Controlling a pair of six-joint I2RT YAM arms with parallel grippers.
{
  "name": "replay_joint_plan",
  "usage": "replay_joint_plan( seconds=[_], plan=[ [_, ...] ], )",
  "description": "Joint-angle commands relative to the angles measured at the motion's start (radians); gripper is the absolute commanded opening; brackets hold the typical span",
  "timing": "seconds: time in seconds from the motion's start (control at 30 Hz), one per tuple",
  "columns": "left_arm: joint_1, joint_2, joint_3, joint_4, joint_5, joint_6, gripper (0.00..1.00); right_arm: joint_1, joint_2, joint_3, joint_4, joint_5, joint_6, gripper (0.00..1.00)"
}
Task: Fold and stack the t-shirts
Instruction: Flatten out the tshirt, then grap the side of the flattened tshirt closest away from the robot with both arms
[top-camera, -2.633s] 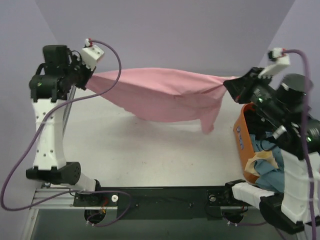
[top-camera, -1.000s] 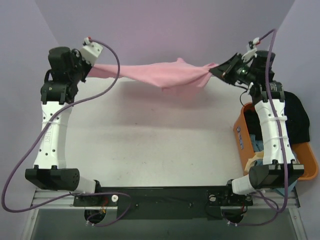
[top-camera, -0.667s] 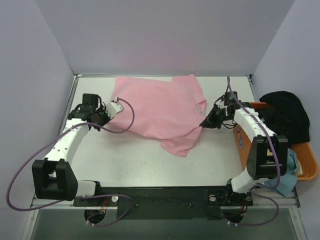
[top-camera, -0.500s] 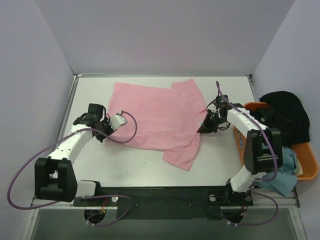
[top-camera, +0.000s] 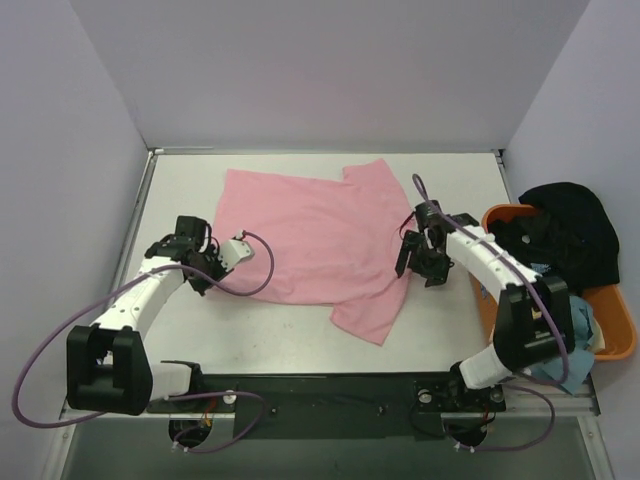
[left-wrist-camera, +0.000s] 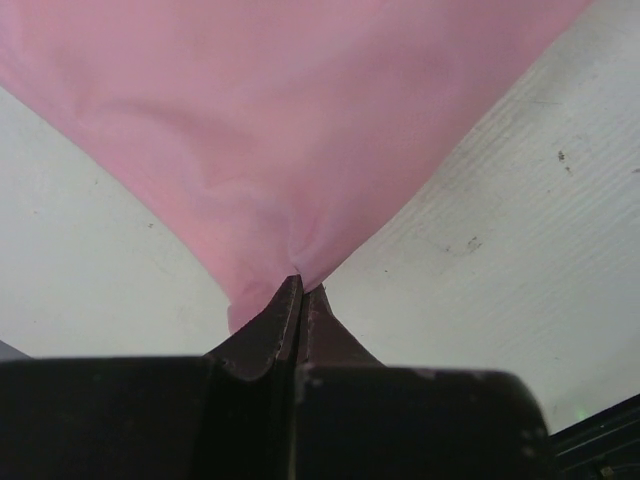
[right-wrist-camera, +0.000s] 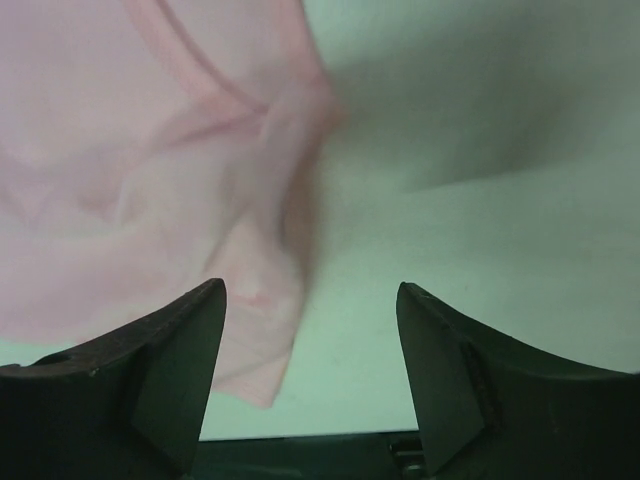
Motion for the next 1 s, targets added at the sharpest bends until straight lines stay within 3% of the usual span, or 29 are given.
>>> replay_joint_plan(
  seconds=[0.0, 0.17, 0.4, 0.47, 0.53, 0.57, 0.63, 0.97],
  plan=[
    [0.0, -0.037, -0.009, -0.059, 0.057, -0.032, 0.0, 0.145, -0.194, -0.141, -0.093, 0.104, 0.115, 0.64],
    [-0.005, -0.045, -0.009, -0.074, 0.066, -0.056, 0.0, 0.293, -0.239, -0.269, -0.004, 0.061, 0.271, 0.63],
    [-0.006, -0.042, 0.015, -0.099, 0.065, -0.056, 0.0, 0.392, -0.122, -0.359, 0.139, -0.108, 0.334, 0.58],
    [-0.008, -0.043, 0.026, -0.114, 0.065, -0.054, 0.0, 0.413, -0.101, -0.401, 0.188, -0.149, 0.342, 0.42],
    [-0.009, -0.049, 0.034, -0.131, 0.061, -0.048, 0.0, 0.418, -0.102, -0.462, 0.231, -0.163, 0.362, 0.1],
    [-0.009, -0.049, 0.037, -0.145, 0.051, -0.045, 0.0, 0.415, -0.143, -0.502, 0.234, -0.156, 0.377, 0.0],
    [-0.009, -0.057, 0.04, -0.181, 0.032, -0.034, 0.0, 0.406, -0.263, -0.54, 0.214, -0.14, 0.388, 0.0],
    [-0.005, -0.138, 0.058, -0.537, 0.055, 0.072, 0.0, 0.451, -0.828, -0.528, -0.299, -0.241, 0.497, 0.0]
  ],
)
